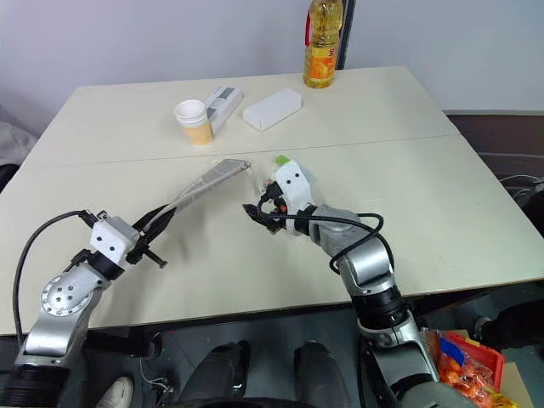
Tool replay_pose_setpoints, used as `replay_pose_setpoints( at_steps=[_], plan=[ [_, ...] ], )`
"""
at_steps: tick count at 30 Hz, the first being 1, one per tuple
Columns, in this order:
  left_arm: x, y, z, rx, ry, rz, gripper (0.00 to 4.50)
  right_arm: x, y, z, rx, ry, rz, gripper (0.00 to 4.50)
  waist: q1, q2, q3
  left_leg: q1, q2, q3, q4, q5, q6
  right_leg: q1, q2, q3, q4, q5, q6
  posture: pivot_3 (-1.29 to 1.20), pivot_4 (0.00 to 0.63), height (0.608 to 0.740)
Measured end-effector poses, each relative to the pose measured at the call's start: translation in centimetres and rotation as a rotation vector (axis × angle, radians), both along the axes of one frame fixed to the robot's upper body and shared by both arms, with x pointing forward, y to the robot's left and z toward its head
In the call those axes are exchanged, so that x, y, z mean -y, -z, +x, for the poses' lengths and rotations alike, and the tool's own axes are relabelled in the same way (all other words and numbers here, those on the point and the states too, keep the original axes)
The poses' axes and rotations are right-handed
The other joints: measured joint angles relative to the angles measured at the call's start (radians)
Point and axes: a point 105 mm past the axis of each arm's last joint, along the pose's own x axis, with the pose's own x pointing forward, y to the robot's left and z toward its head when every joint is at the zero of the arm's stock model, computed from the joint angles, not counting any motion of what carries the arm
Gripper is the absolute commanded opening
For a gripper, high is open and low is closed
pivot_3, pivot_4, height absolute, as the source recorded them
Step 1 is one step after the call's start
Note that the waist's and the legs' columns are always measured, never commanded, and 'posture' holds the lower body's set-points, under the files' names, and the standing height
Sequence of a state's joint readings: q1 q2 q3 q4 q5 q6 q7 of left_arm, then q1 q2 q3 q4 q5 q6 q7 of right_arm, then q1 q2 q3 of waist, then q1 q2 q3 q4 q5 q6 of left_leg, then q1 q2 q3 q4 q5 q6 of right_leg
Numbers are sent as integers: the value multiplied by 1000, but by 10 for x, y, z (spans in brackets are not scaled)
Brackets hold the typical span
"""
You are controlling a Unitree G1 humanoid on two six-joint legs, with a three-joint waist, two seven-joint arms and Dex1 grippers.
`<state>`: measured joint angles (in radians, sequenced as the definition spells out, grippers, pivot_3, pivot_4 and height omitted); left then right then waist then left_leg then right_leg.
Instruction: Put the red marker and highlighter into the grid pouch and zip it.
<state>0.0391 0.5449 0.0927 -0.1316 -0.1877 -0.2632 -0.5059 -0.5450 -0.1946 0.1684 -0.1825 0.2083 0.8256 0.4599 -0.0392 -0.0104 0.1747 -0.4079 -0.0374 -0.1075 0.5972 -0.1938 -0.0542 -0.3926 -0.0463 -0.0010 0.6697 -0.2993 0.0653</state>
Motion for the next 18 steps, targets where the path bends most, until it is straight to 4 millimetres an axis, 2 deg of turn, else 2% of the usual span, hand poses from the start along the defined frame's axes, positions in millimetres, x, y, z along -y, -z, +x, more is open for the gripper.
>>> replay_pose_setpoints(
  at_steps=[5,8,11,16,17,18],
  plan=[
    [8,4,0,-13,17,4,0,4,-4,16,45,75,-21,3656,0,0,0,0,0,0,0,0,0,0,0,0,0,0,0,0,150,740],
    [13,7,-1,-20,35,-1,0,4,-4,18,54,83,-24,3656,1,0,0,0,0,0,0,0,0,0,0,0,0,0,0,0,150,740],
    [15,8,-1,-24,43,2,0,4,-2,19,49,80,-21,2848,1,0,0,0,0,0,0,0,0,0,0,0,0,0,0,0,150,740],
    [18,9,-1,-23,46,7,0,2,-3,18,53,72,-17,369,0,0,0,0,0,0,0,0,0,0,0,0,0,0,0,0,150,740],
    [19,9,-1,-24,47,7,0,2,-3,18,53,72,-17,62,0,0,0,0,0,0,0,0,0,0,0,0,0,0,0,0,150,740],
    [19,10,-1,-24,47,8,0,2,-2,18,53,71,-20,62,0,0,0,0,0,0,0,0,0,0,0,0,0,0,0,0,150,740]
  ],
)
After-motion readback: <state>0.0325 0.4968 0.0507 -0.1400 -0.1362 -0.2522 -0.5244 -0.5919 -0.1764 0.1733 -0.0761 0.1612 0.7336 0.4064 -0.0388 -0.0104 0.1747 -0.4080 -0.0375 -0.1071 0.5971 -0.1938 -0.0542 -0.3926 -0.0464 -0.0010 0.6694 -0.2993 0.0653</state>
